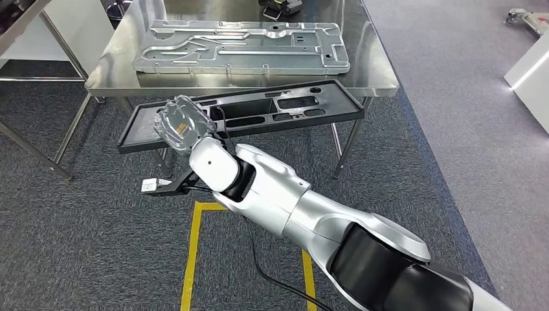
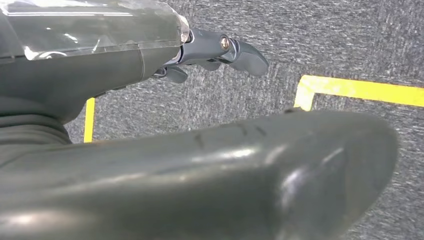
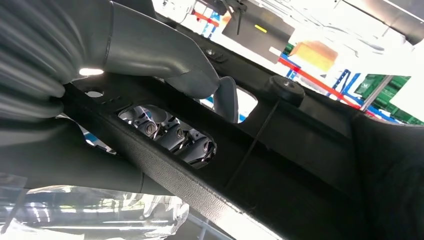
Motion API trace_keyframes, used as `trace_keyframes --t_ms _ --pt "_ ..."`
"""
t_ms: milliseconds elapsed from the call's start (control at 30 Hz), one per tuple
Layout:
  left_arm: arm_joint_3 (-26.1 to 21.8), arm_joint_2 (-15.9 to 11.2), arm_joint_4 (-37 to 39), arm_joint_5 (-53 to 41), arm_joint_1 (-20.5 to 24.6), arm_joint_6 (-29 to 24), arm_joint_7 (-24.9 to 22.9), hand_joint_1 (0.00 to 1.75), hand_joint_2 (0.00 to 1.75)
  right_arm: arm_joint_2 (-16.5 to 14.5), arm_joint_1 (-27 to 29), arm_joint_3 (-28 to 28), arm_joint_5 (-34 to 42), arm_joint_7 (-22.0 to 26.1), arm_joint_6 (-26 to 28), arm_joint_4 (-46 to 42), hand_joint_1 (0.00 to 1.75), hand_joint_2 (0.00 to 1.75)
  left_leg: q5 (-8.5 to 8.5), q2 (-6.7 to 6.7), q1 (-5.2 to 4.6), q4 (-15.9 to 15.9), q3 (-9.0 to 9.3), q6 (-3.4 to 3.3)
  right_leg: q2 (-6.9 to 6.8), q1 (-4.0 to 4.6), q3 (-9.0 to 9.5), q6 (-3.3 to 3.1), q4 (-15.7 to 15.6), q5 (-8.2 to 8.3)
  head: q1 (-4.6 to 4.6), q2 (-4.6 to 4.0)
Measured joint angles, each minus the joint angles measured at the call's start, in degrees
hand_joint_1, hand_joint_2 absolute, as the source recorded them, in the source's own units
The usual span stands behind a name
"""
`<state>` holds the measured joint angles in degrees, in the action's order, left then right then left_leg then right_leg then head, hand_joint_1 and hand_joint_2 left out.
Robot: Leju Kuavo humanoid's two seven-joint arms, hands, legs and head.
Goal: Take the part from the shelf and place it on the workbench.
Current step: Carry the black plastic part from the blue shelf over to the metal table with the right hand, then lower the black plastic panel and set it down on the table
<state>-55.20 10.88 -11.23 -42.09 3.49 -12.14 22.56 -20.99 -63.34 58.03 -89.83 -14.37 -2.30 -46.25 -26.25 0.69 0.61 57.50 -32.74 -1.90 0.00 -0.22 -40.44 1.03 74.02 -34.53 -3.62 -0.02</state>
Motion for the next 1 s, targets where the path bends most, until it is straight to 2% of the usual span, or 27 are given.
trace_keyframes --t_ms 33,67,133,167,200,233,300,367,400,433,500,533,567,600,633,700,733,767,833,900,933,1000 --pt "-0.04 0.00 0.00 -0.03 -0.08 0.02 0.03 0.00 0.00 0.10 0.03 -0.06 0.00 0.02 -0.13 0.01 1.75 1.75 -0.64 0.13 -0.03 0.00 0.88 0.04 0.00 0.02 -0.76 -0.12 -0.97 0.56 0.01 0.00" --pt "-0.07 0.00 0.00 -0.06 -0.14 0.05 0.06 0.00 0.00 0.19 0.00 -0.14 0.00 0.05 -0.26 0.02 1.75 1.75 -1.34 0.24 -0.08 -0.01 1.87 0.10 0.01 0.07 -0.63 -0.32 -3.68 2.36 0.00 0.00" --pt "-0.11 0.08 0.01 -0.12 -0.18 0.11 0.07 0.00 0.00 0.33 -0.06 -0.32 0.00 0.14 -0.42 0.06 1.75 1.75 -2.71 0.37 -0.14 -0.11 3.64 0.32 0.13 0.39 0.66 -1.01 -11.05 8.93 -0.01 0.00" --pt "-0.13 0.14 0.01 -0.14 -0.10 0.13 0.10 0.00 0.00 0.39 -0.12 -0.37 0.00 0.22 -0.48 0.10 1.75 1.75 -3.25 0.47 -0.13 -0.24 4.28 0.54 0.22 0.66 1.21 -1.37 -13.90 11.50 0.03 0.00" --pt "-0.14 0.20 0.02 -0.16 0.01 0.14 0.10 0.00 0.00 0.44 -0.16 -0.42 0.01 0.30 -0.52 0.14 1.75 1.75 -3.64 0.55 -0.08 -0.52 4.66 0.84 0.30 0.89 1.57 -1.70 -15.52 13.23 0.07 0.00" --pt "-0.16 0.24 0.02 -0.22 0.12 0.15 0.10 0.00 0.00 0.46 -0.22 -0.46 0.01 0.38 -0.53 0.18 1.75 1.75 -3.62 0.63 -0.07 -0.37 5.02 1.19 0.41 1.02 1.80 -1.90 -16.17 13.54 0.11 0.00" --pt "-0.19 0.19 0.01 -0.40 0.26 0.16 0.07 0.00 0.00 0.33 -0.43 -0.55 0.02 0.49 -0.46 0.21 1.75 1.75 -2.79 0.58 0.00 1.52 4.52 1.92 0.52 0.98 2.93 -2.46 -16.96 13.03 0.16 0.00" --pt "-0.23 0.15 0.00 -0.52 0.33 0.18 0.03 0.00 0.00 0.14 -0.70 -0.57 0.01 0.55 -0.34 0.28 1.75 1.75 -2.15 0.30 0.09 6.65 1.98 2.42 0.58 0.72 4.44 -2.99 -17.42 12.11 0.15 0.00" --pt "-0.27 0.13 0.00 -0.52 0.38 0.18 -0.02 0.00 0.00 0.08 -0.76 -0.57 0.01 0.57 -0.29 0.37 1.75 1.75 -2.82 0.15 0.17 9.82 -0.13 2.65 0.54 0.63 5.17 -3.14 -17.49 11.54 0.15 0.00" --pt "-0.33 0.13 0.00 -0.51 0.41 0.17 -0.09 0.00 0.00 0.07 -0.74 -0.57 0.00 0.59 -0.26 0.46 1.75 1.75 -4.28 0.07 0.21 12.90 -2.42 2.90 0.50 0.58 5.87 -3.22 -17.49 10.91 0.14 0.00" --pt "-0.45 0.13 0.00 -0.48 0.31 0.15 -0.25 0.00 0.00 0.08 -0.48 -0.57 0.00 0.61 -0.24 0.60 1.75 1.75 -7.50 -0.08 0.40 16.40 -6.23 3.30 0.51 0.52 7.30 -3.15 -17.45 9.66 0.15 0.00" --pt "-0.51 0.11 0.00 -0.39 0.20 0.12 -0.29 0.00 0.00 0.08 -0.34 -0.57 0.00 0.62 -0.24 0.63 1.75 1.75 -8.02 -0.17 0.51 15.99 -7.15 3.44 0.55 0.45 8.09 -3.04 -17.40 9.00 0.15 0.00" --pt "-0.55 0.10 0.00 -0.28 0.12 0.08 -0.32 0.00 0.00 0.08 -0.26 -0.56 0.00 0.61 -0.24 0.63 1.75 1.75 -7.14 -0.26 0.62 13.91 -7.22 3.53 0.59 0.34 8.89 -2.88 -17.32 8.32 0.15 0.00" --pt "-0.58 0.08 0.00 -0.17 0.07 0.02 -0.35 0.00 0.00 0.07 -0.23 -0.56 0.00 0.61 -0.24 0.62 1.75 1.75 -4.79 -0.38 0.73 10.41 -6.60 3.68 0.59 0.22 9.74 -2.65 -17.22 7.57 0.15 0.00" --pt "-0.62 0.06 0.01 -0.05 0.01 -0.03 -0.39 0.00 0.00 0.05 -0.23 -0.55 -0.01 0.60 -0.24 0.62 1.75 1.75 -1.42 -0.67 0.81 6.59 -5.78 3.74 0.56 0.16 10.56 -2.37 -17.06 6.80 0.15 0.00" --pt "-0.69 0.04 0.01 0.05 0.06 -0.15 -0.49 0.00 0.00 -0.03 -0.28 -0.51 0.07 0.58 -0.28 0.57 1.75 1.75 2.99 -1.11 0.64 1.58 -4.44 3.12 0.54 0.19 11.62 -1.62 -17.10 5.52 0.14 0.00" --pt "-0.73 0.04 0.01 0.09 0.09 -0.21 -0.53 0.00 0.00 -0.09 -0.28 -0.49 0.17 0.57 -0.33 0.47 1.75 1.75 3.67 -1.16 0.55 0.83 -4.19 2.57 0.52 0.26 11.94 -1.20 -16.97 5.24 0.14 0.00" --pt "-0.77 0.03 0.01 0.13 0.18 -0.29 -0.56 0.00 0.00 -0.17 -0.31 -0.48 0.32 0.56 -0.38 0.30 1.75 1.75 3.16 -1.01 0.45 0.75 -3.89 1.98 0.51 0.29 12.01 -0.78 -16.81 5.25 0.14 0.00" --pt "-0.85 0.04 0.00 0.23 0.16 -0.43 -0.60 0.00 0.00 -0.33 -0.28 -0.46 0.59 0.52 -0.50 -0.18 1.75 1.75 2.82 -0.69 0.55 0.41 -2.92 1.16 0.36 0.19 11.17 -0.09 -14.31 5.92 0.14 0.00" --pt "-0.96 0.07 0.00 0.41 0.14 -0.68 -0.63 0.00 0.00 -0.39 -0.26 -0.43 0.91 0.51 -0.65 -0.48 1.75 1.75 2.10 -0.55 0.56 0.18 -1.69 0.60 0.26 0.03 7.44 0.33 -8.46 6.15 0.14 0.00" --pt "-1.02 0.07 0.00 0.50 0.13 -0.85 -0.64 0.00 0.00 -0.37 -0.18 -0.40 1.17 0.51 -0.76 -0.52 1.75 1.75 1.57 -0.49 0.53 0.12 -1.11 0.42 0.24 0.00 4.76 0.48 -4.96 5.32 0.14 0.00" --pt "-1.11 0.06 0.00 0.69 0.03 -1.17 -0.68 0.00 0.00 -0.28 0.22 -0.35 2.07 0.37 -1.17 -0.57 1.75 1.75 0.28 -0.27 0.42 0.07 0.31 0.25 0.22 0.01 -0.05 0.59 -0.44 1.59 0.15 0.00"
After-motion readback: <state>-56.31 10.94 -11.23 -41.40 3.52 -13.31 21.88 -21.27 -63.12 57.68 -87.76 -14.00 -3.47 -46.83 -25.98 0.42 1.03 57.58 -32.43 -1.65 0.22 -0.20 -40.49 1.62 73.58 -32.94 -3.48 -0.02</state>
